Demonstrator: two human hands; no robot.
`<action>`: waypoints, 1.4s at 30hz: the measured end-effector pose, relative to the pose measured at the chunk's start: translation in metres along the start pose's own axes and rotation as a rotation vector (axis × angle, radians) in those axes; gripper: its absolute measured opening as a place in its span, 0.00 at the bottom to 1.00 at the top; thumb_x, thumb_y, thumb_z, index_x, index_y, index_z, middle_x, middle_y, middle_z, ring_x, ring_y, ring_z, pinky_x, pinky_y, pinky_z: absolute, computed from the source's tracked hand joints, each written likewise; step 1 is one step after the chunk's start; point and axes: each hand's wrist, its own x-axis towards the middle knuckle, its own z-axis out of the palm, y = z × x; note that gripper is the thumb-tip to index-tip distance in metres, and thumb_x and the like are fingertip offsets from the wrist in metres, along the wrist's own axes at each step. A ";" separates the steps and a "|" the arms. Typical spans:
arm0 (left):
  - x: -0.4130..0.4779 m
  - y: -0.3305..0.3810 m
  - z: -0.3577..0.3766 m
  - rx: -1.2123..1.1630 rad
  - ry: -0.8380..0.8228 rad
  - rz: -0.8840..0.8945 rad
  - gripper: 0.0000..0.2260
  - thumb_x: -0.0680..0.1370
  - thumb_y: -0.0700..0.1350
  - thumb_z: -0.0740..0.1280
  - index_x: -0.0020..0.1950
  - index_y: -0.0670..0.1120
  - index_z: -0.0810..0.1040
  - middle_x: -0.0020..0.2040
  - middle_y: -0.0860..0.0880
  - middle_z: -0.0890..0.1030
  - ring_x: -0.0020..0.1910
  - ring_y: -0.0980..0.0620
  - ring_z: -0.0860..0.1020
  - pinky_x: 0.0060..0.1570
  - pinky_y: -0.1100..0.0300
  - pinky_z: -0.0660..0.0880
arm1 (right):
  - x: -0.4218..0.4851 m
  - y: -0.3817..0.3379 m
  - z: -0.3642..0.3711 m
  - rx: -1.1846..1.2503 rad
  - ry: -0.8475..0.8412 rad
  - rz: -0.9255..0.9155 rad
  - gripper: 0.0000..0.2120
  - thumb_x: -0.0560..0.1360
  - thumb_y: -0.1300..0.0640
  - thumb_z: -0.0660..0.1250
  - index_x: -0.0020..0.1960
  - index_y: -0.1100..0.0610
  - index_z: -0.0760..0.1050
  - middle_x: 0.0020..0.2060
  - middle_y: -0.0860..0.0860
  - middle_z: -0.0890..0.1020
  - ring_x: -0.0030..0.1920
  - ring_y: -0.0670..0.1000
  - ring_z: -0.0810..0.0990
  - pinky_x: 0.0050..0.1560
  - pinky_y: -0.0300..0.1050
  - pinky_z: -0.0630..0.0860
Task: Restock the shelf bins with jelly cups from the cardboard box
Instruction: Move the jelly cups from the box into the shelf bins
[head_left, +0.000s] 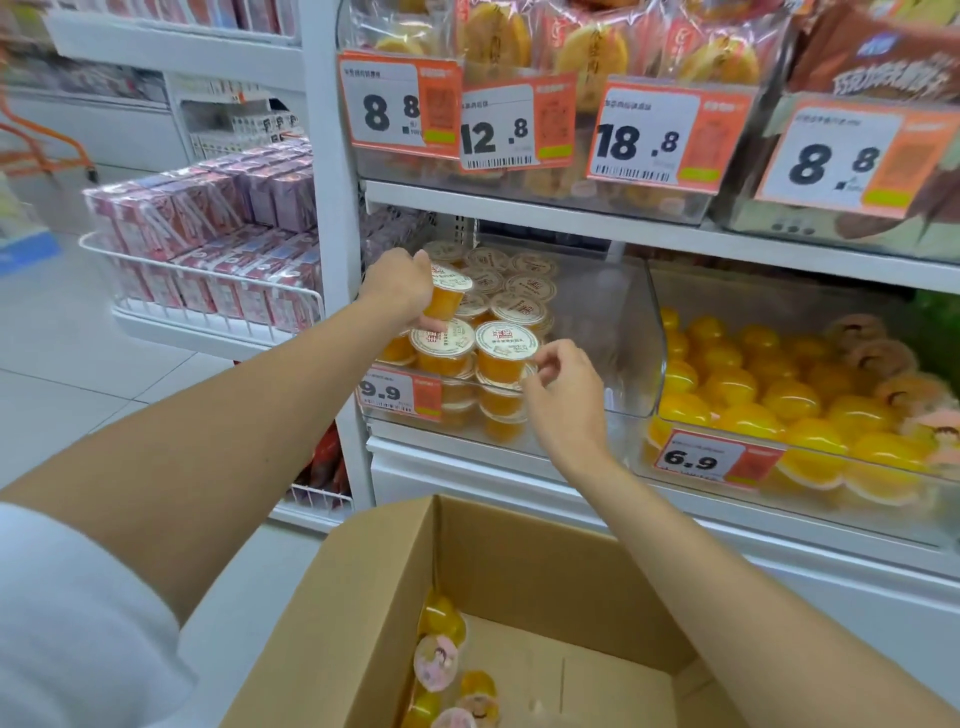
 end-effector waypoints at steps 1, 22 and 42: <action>0.001 0.004 0.001 -0.041 -0.003 -0.016 0.22 0.84 0.51 0.50 0.75 0.43 0.60 0.62 0.36 0.75 0.34 0.44 0.84 0.22 0.63 0.71 | 0.002 0.001 -0.002 -0.067 0.011 -0.049 0.05 0.74 0.62 0.63 0.48 0.54 0.73 0.45 0.49 0.76 0.39 0.46 0.74 0.37 0.38 0.70; 0.107 0.005 0.038 0.441 0.313 0.312 0.18 0.81 0.55 0.59 0.67 0.47 0.72 0.64 0.43 0.76 0.61 0.40 0.76 0.56 0.45 0.75 | 0.073 0.051 -0.001 -0.262 -0.203 0.105 0.05 0.70 0.55 0.64 0.38 0.52 0.78 0.35 0.48 0.81 0.42 0.53 0.80 0.47 0.47 0.78; 0.127 -0.006 0.052 0.337 0.351 0.409 0.16 0.79 0.44 0.64 0.67 0.47 0.75 0.62 0.43 0.79 0.57 0.43 0.79 0.54 0.55 0.74 | 0.065 0.044 -0.004 -0.296 -0.199 0.053 0.07 0.72 0.56 0.63 0.37 0.52 0.78 0.34 0.48 0.81 0.39 0.54 0.80 0.44 0.50 0.79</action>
